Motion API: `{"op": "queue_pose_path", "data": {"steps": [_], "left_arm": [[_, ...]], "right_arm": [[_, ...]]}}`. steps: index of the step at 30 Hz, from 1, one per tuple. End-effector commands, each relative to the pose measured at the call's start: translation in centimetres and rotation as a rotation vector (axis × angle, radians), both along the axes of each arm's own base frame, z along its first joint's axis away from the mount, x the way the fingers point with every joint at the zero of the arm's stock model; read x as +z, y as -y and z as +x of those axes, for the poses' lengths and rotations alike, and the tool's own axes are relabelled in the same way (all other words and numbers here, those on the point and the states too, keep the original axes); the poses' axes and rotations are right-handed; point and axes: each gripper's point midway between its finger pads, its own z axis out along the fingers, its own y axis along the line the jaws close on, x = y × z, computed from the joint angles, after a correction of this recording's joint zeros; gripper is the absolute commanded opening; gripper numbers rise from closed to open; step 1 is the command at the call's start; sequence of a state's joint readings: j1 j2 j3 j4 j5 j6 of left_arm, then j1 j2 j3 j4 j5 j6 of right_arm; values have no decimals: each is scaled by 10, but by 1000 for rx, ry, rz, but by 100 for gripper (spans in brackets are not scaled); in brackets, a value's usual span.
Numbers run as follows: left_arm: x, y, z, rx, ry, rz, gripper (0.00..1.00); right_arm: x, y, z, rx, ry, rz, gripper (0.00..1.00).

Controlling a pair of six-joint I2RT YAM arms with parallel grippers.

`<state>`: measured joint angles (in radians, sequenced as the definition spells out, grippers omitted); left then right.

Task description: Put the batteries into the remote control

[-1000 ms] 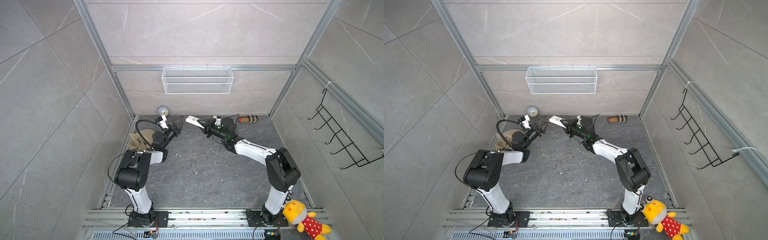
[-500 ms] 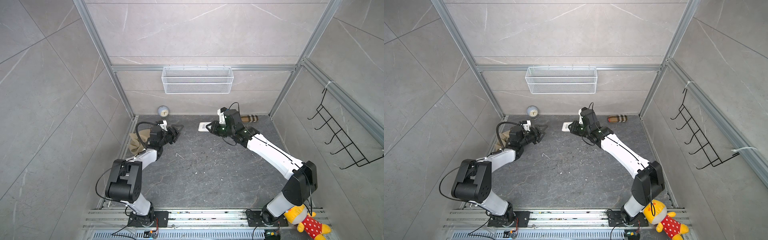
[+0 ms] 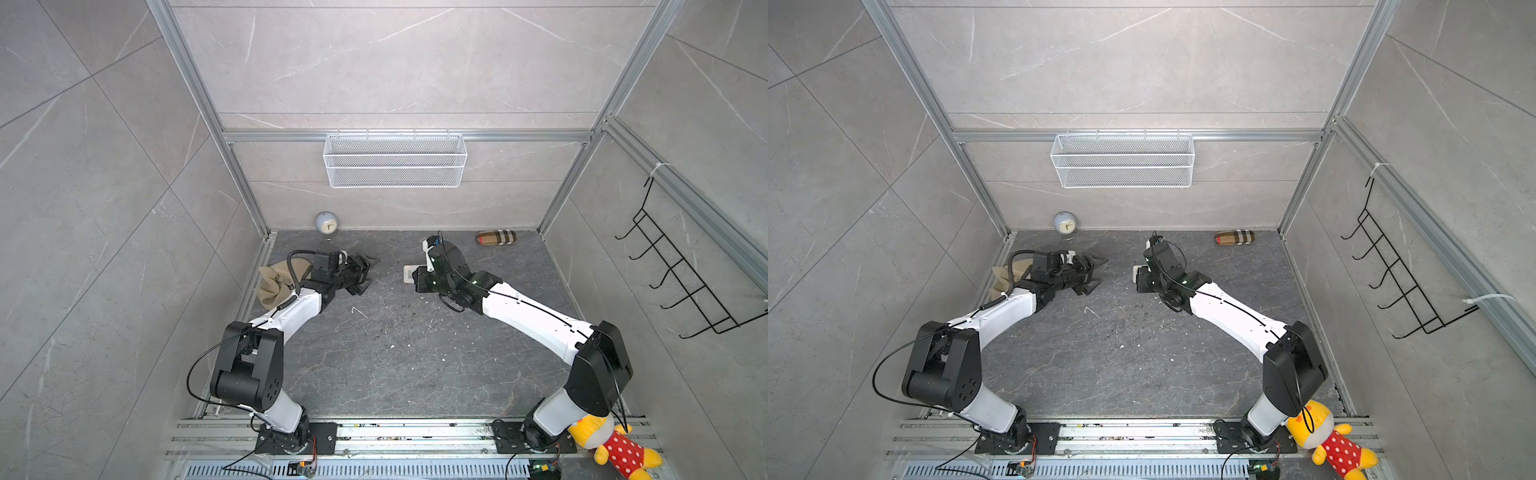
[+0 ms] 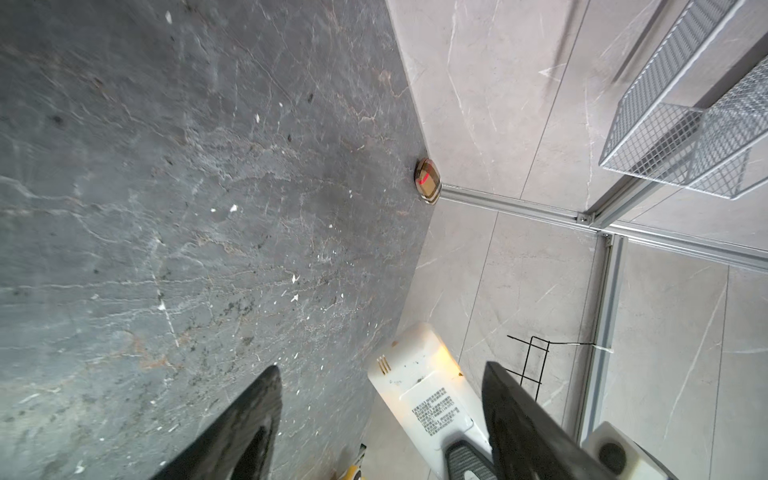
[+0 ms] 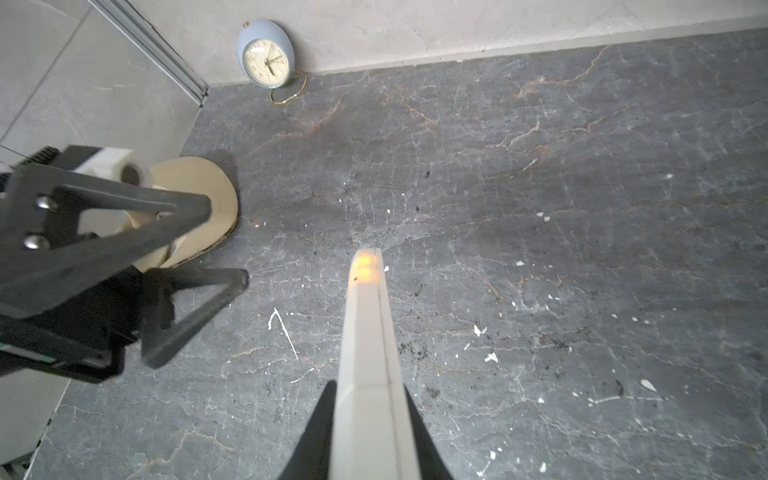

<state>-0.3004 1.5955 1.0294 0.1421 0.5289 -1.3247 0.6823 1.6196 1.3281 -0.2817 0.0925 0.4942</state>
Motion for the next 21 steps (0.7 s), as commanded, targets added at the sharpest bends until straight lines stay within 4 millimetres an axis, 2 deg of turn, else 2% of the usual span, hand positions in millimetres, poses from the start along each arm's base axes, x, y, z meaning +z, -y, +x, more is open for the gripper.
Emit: {"op": "queue_pose_path", "data": {"steps": [1,12,21], "left_arm": [[20,15,9,36,-33,-82,79],[28,38,15,42,-51,-197,80],[30,52,16,31,-59,-239,80]], "right_arm": [[27,-13,11,-9,94,56,23],[34,-35,12,19,124,70,22],[27,-45,12,24,129,51,23]]}}
